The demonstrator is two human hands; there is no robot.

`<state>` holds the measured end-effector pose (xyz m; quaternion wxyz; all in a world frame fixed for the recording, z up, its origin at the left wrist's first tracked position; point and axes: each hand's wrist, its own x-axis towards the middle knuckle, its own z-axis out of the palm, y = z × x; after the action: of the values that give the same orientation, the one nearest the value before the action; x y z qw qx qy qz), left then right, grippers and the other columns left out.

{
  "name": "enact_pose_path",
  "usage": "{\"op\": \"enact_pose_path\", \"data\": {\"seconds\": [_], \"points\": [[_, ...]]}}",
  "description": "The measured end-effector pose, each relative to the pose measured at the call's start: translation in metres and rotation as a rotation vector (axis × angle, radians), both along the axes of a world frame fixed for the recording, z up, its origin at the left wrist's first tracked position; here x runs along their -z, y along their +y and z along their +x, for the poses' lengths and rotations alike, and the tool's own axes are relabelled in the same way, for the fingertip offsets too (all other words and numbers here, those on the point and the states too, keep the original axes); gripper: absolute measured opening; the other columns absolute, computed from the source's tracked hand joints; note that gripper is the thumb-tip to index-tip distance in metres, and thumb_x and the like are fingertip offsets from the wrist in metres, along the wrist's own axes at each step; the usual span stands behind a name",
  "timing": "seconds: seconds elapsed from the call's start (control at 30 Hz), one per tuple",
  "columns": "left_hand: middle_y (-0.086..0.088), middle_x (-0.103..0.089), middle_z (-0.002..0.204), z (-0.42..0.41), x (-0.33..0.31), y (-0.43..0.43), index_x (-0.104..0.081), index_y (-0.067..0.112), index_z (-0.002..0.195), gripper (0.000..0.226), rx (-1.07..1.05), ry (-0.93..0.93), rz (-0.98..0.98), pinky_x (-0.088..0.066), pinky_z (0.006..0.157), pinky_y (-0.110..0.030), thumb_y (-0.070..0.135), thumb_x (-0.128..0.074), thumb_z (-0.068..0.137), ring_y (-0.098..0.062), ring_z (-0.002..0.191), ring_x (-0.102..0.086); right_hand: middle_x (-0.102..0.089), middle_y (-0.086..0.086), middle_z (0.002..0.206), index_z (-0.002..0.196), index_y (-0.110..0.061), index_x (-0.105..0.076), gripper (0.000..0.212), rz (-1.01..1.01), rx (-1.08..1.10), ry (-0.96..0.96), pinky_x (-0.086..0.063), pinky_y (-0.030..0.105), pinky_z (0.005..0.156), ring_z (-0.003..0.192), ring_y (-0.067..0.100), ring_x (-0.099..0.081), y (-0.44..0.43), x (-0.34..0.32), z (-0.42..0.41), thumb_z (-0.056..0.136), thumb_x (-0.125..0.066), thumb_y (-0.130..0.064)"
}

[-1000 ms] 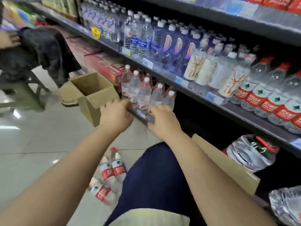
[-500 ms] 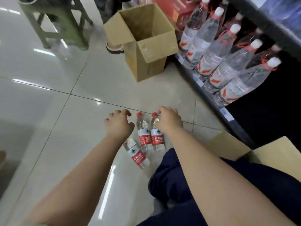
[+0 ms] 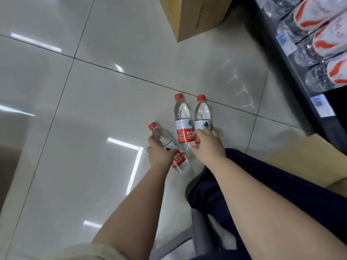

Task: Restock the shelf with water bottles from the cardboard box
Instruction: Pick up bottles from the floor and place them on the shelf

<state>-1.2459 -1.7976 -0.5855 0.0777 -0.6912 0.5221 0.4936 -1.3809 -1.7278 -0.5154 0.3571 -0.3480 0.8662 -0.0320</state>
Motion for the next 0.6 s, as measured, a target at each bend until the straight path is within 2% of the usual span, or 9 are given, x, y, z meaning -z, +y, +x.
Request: {"op": "enact_pose_path", "data": {"seconds": [0.1, 0.2, 0.27, 0.37, 0.47, 0.53, 0.6], "points": [[-0.008, -0.055, 0.118, -0.006, 0.017, 0.016, -0.022, 0.023, 0.136, 0.096, -0.232, 0.077, 0.071, -0.053, 0.089, -0.045, 0.034, -0.082, 0.061, -0.028, 0.102, -0.061, -0.055, 0.0, 0.127, 0.12, -0.021, -0.055, 0.034, -0.007, 0.021, -0.018, -0.042, 0.039, 0.1, 0.123, 0.024, -0.042, 0.001, 0.01, 0.002, 0.087, -0.064, -0.025], [-0.006, -0.057, 0.11, -0.012, 0.031, 0.025, -0.033, 0.016, 0.12, 0.079, -0.463, 0.108, 0.163, -0.055, 0.082, -0.037, 0.027, -0.084, 0.06, -0.024, 0.09, -0.062, -0.054, 0.001, 0.128, 0.12, -0.02, -0.055, 0.034, -0.009, 0.047, -0.04, -0.041, 0.04, 0.102, 0.124, 0.024, -0.041, 0.003, 0.016, 0.005, 0.087, -0.063, -0.021], [-0.007, -0.061, 0.107, -0.014, 0.036, 0.027, -0.043, 0.014, 0.111, 0.069, -0.551, 0.128, 0.178, -0.057, 0.079, -0.038, 0.025, -0.082, 0.055, -0.023, 0.087, -0.065, -0.054, 0.001, 0.127, 0.12, -0.02, -0.056, 0.033, -0.011, 0.038, -0.046, -0.041, 0.041, 0.102, 0.123, 0.024, -0.042, 0.004, 0.018, 0.007, 0.087, -0.063, -0.02], [-0.009, -0.065, 0.1, -0.008, 0.039, 0.028, -0.051, 0.013, 0.107, 0.066, -0.558, 0.14, 0.155, -0.059, 0.075, -0.038, 0.028, -0.079, 0.05, -0.022, 0.082, -0.068, -0.055, 0.003, 0.125, 0.119, -0.018, -0.056, 0.034, -0.024, 0.021, -0.044, -0.041, 0.042, 0.102, 0.122, 0.026, -0.042, 0.001, 0.017, 0.009, 0.087, -0.063, -0.02], [-0.008, -0.066, 0.097, 0.004, 0.028, 0.025, -0.051, 0.015, 0.103, 0.068, -0.503, 0.136, 0.105, -0.06, 0.074, -0.04, 0.037, -0.077, 0.045, -0.023, 0.081, -0.069, -0.057, 0.005, 0.122, 0.117, -0.016, -0.057, 0.033, -0.052, 0.001, -0.004, -0.04, 0.04, 0.1, 0.12, 0.028, -0.042, -0.003, 0.007, 0.007, 0.086, -0.063, -0.021], [-0.004, -0.065, 0.093, 0.008, 0.007, 0.021, -0.049, 0.018, 0.101, 0.062, -0.454, 0.133, 0.038, -0.06, 0.075, -0.041, 0.035, -0.076, 0.049, -0.023, 0.082, -0.068, -0.057, 0.004, 0.122, 0.117, -0.017, -0.058, 0.032, -0.075, 0.013, 0.027, -0.039, 0.039, 0.099, 0.12, 0.028, -0.042, -0.006, -0.007, 0.002, 0.085, -0.063, -0.023], [0.0, -0.065, 0.092, 0.007, -0.024, 0.013, -0.05, 0.019, 0.103, 0.057, -0.399, 0.153, -0.037, -0.059, 0.07, -0.034, 0.033, -0.076, 0.054, -0.021, 0.082, -0.068, -0.057, 0.003, 0.123, 0.114, -0.02, -0.058, 0.03, -0.103, 0.067, 0.079, -0.035, 0.039, 0.099, 0.12, 0.028, -0.041, -0.009, -0.028, -0.006, 0.085, -0.062, -0.024]]}}
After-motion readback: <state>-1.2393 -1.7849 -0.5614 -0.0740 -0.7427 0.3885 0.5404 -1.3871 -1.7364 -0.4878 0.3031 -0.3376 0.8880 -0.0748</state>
